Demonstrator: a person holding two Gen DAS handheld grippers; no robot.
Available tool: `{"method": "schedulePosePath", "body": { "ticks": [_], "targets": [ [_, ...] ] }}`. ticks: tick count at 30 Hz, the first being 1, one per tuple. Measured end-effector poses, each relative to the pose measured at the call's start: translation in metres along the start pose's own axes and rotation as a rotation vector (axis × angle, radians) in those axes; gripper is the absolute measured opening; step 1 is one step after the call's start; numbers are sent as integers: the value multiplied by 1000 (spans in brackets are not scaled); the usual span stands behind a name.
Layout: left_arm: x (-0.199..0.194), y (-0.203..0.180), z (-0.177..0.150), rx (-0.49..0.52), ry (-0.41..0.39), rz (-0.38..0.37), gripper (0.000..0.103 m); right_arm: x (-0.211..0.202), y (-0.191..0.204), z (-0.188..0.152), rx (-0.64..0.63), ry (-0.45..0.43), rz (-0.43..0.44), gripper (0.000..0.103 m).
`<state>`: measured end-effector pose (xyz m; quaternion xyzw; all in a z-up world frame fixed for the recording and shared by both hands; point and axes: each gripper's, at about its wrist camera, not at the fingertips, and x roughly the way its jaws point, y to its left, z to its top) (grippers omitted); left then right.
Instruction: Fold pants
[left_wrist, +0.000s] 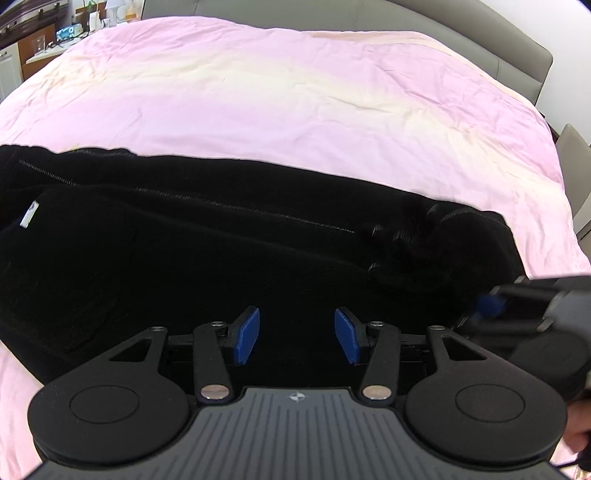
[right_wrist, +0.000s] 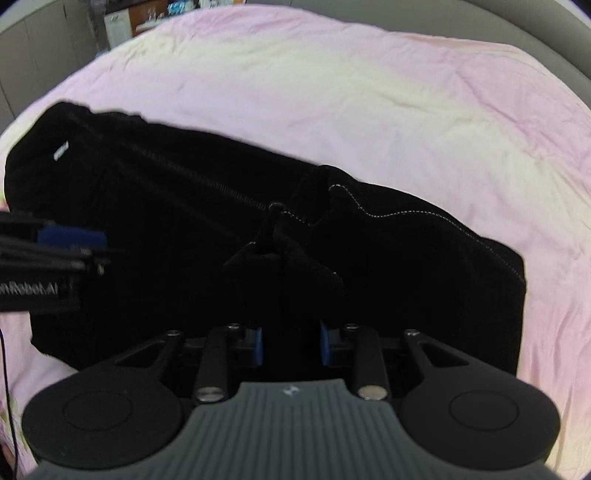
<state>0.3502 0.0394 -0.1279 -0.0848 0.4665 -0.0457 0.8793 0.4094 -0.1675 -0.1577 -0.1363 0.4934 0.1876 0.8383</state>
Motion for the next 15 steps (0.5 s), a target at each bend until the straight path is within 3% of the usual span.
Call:
{"method": "schedulePosePath", "body": {
  "ticks": [3, 5, 12, 15],
  "targets": [
    [-11, -5, -5, -2, 5, -10, 56, 9, 8, -7, -25, 14, -17, 33],
    [-11, -5, -9, -1, 1, -9, 56, 7, 8, -6, -12, 20, 9, 46],
    [-23, 4, -11, -73, -40, -44, 56, -42, -4, -5, -28, 1, 71, 60],
    [-27, 2, -5, -91, -53, -65, 56, -61, -23, -4, -9, -42, 35, 60]
  ]
}}
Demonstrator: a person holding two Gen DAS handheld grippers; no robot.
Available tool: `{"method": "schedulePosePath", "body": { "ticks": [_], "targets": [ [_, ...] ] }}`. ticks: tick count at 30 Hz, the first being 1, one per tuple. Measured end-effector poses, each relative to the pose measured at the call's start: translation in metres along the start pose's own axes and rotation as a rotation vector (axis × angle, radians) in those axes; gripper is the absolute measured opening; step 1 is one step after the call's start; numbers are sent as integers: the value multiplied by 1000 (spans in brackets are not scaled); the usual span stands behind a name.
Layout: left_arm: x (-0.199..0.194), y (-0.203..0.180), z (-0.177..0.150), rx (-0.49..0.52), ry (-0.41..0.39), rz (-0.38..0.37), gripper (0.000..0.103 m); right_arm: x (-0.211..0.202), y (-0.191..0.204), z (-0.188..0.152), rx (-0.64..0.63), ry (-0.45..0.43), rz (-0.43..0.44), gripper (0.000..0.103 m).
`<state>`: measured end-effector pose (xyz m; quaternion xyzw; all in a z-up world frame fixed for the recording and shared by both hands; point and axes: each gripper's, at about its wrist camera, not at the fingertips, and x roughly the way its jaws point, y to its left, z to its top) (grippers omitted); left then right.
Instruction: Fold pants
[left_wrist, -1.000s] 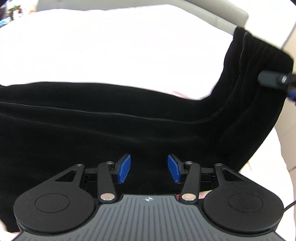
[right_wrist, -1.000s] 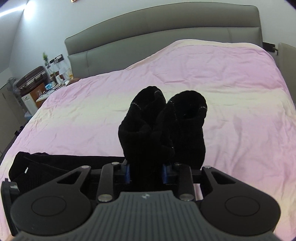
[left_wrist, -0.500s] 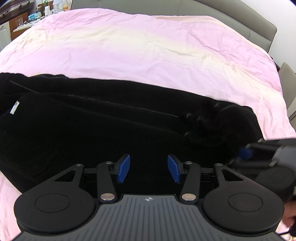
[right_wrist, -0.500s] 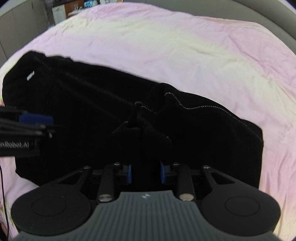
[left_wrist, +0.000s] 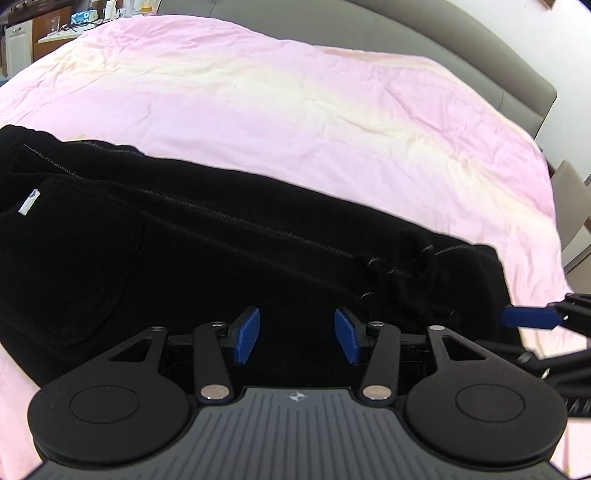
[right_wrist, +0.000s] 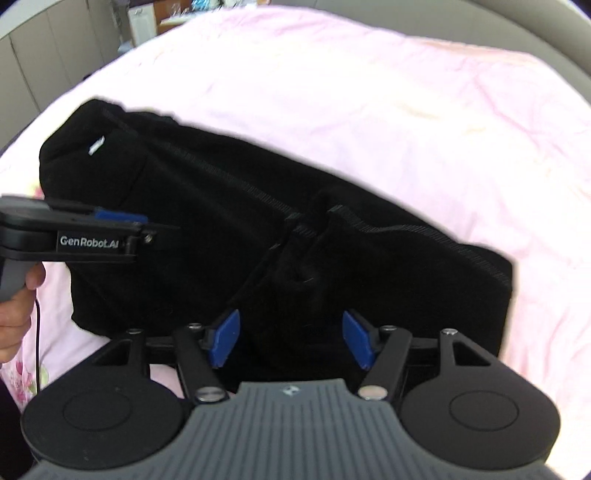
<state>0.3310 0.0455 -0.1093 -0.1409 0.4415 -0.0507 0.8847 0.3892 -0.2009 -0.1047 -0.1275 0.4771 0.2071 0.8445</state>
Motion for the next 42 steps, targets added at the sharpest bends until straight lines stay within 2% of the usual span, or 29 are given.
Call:
{"method": "schedulePosePath", "body": {
  "ticks": [3, 5, 9, 13, 17, 20, 25, 27, 29, 30, 33, 35, 39, 42],
  "targets": [
    [-3, -2, 6, -17, -5, -42, 56, -9, -27, 1, 48, -29, -67, 58],
    [-2, -3, 12, -36, 6, -77, 56, -10, -45, -3, 92, -32, -94, 46],
    [5, -6, 24, -70, 27, -118, 56, 3, -80, -8, 180, -20, -111, 33],
    [17, -18, 33, -68, 61, -179, 56, 23, -97, -9, 235, -19, -79, 32],
    [41, -34, 34, -63, 134, -220, 57, 38, -93, -12, 238, -3, -41, 33],
    [60, -41, 29, -85, 170, -216, 62, 42, -85, -17, 249, -6, 33, 33],
    [66, -39, 32, -127, 166, -184, 65, 53, -67, -22, 304, -47, 200, 32],
    [65, -34, 35, -130, 172, -185, 66, 63, -54, -21, 290, -56, 222, 21],
    [62, -36, 37, -103, 177, -172, 66, 73, -42, -23, 291, -55, 271, 0],
    [62, -36, 37, -90, 182, -168, 67, 77, -36, -25, 292, -49, 300, 0],
    [68, -42, 36, -66, 222, -162, 67, 83, -17, -29, 217, -36, 290, 0],
    [74, -49, 31, -34, 246, -144, 69, 85, -19, -31, 251, -32, 312, 0],
    [89, -61, 16, 28, 259, -53, 73, 87, -23, -35, 291, -22, 336, 0],
    [102, -54, 6, -16, 244, -60, 79, 80, -24, -36, 283, -18, 325, 0]
  ]
}}
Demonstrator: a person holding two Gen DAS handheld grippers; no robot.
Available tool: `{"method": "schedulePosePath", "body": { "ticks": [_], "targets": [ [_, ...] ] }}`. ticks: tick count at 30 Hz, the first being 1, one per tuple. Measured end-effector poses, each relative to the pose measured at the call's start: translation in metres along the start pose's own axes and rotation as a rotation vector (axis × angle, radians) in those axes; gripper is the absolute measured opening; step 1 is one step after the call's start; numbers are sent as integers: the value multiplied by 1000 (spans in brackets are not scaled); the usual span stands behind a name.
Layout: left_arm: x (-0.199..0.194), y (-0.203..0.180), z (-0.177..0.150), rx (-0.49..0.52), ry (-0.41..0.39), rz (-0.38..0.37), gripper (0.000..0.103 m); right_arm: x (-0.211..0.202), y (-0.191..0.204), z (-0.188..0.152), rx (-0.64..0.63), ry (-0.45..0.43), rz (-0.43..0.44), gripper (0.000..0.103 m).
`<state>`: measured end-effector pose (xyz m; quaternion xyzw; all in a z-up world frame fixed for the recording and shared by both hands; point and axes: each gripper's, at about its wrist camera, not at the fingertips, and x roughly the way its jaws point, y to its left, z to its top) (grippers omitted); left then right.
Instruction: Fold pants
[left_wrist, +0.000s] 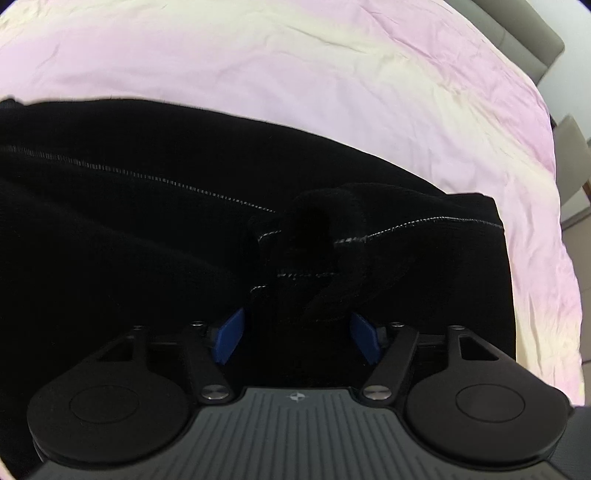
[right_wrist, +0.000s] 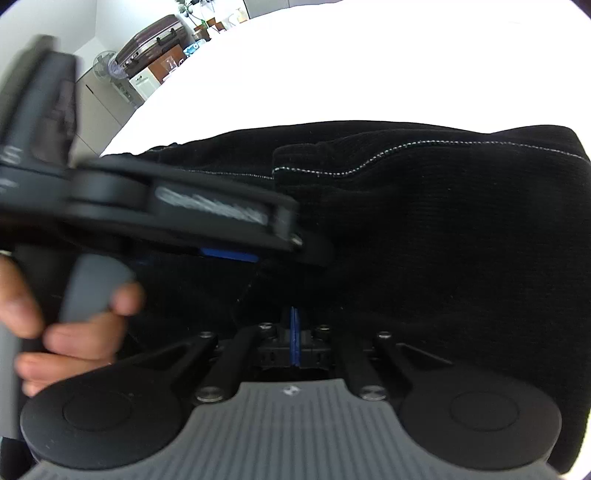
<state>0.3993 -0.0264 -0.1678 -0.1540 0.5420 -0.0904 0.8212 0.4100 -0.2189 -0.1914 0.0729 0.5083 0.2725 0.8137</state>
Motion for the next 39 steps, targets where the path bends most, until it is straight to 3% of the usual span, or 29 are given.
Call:
{"method": "schedulePosePath", "body": {
  "ticks": [2, 3, 5, 8, 10, 13, 18, 21, 25, 27, 29, 33, 39],
  "targets": [
    [3, 5, -2, -19, -16, -21, 73, -11, -3, 2, 6, 2, -5, 0],
    [2, 5, -3, -16, -26, -23, 62, -21, -7, 1, 4, -3, -15, 0],
    [-4, 4, -4, -8, -51, -24, 51, -42, -15, -1, -18, -28, -61, 1],
    [-23, -1, -4, 34, -101, -43, 31, -80, -38, -9, -19, -87, -148, 20],
    [-42, -9, -1, 100, -146, -73, 27, -101, -56, -11, 13, -115, -206, 20],
    [-64, -19, 12, 167, -169, -56, 27, -122, -80, -12, 54, -134, -274, 20],
    [-33, 8, 19, 122, -55, 0, 27, -118, -86, -2, 63, -148, -262, 17],
    [-16, 20, 12, 115, -73, -26, 28, -91, -83, 2, 43, -98, -223, 10],
    [-3, 30, 11, 87, -45, -61, 30, -39, -78, -22, -36, 21, -312, 7],
    [-3, 34, 11, 95, -40, -58, 32, -36, -79, -40, -73, 11, -330, 7],
    [-4, 29, 15, 109, -38, -48, 33, -37, -77, -36, -77, 24, -341, 7],
    [-17, 17, 26, 144, -37, -56, 46, -53, -77, -19, -56, 48, -320, 7],
    [-62, 0, 48, 214, -156, -91, 48, -80, -72, 20, -135, -52, -374, 10]
  ]
}}
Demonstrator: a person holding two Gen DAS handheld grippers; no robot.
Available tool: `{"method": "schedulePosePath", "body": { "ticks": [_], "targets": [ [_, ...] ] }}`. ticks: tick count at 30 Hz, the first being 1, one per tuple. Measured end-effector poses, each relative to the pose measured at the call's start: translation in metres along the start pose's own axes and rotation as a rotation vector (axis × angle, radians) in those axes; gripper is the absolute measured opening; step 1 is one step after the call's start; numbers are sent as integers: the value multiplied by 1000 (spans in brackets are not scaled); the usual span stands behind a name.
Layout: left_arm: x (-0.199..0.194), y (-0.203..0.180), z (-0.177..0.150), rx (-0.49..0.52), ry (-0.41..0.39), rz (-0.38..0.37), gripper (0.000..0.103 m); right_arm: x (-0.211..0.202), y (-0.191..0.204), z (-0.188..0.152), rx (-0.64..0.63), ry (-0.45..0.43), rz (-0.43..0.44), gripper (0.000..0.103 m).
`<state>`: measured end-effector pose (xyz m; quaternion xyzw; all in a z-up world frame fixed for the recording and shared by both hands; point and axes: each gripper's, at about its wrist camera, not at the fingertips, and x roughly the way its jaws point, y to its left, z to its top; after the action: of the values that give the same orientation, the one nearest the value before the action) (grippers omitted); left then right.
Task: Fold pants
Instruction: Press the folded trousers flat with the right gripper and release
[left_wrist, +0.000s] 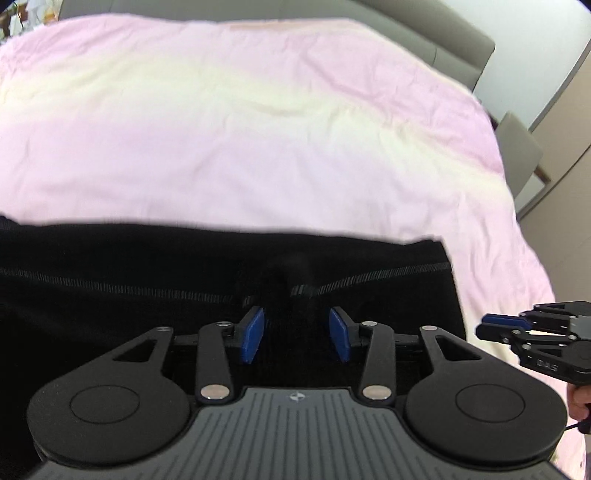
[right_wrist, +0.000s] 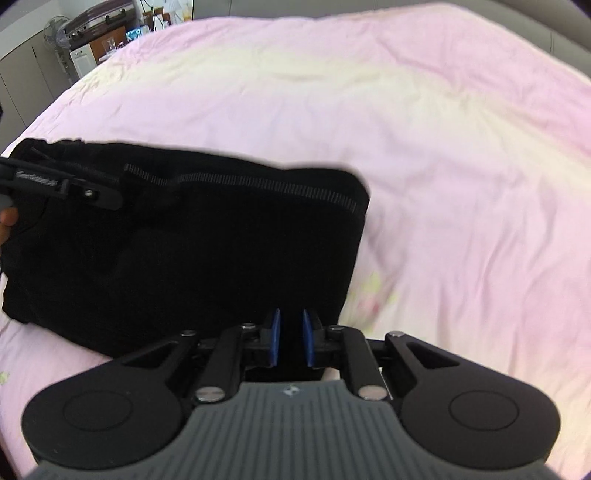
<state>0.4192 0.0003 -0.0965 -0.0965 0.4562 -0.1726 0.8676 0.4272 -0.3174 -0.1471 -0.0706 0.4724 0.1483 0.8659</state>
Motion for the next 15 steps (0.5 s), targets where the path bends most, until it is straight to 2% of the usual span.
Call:
{"method": "schedulePosePath", "body": {
  "ticks": [2, 4, 7, 11, 15],
  "targets": [
    [4, -8, 9, 8, -18, 55, 45, 8, -8, 17, 15, -22, -41, 10],
    [20, -16, 12, 35, -5, 109, 35, 25, -12, 28, 43, -15, -69, 11],
    [47, -15, 9, 31, 15, 178, 32, 51, -17, 31, 79, 6, -69, 11],
    [67, -5, 0, 8, 31, 175, 32, 84, -26, 23, 116, 67, -55, 11],
    [66, 3, -1, 17, 41, 184, 36, 102, -23, 16, 104, 68, -78, 12]
  ]
}}
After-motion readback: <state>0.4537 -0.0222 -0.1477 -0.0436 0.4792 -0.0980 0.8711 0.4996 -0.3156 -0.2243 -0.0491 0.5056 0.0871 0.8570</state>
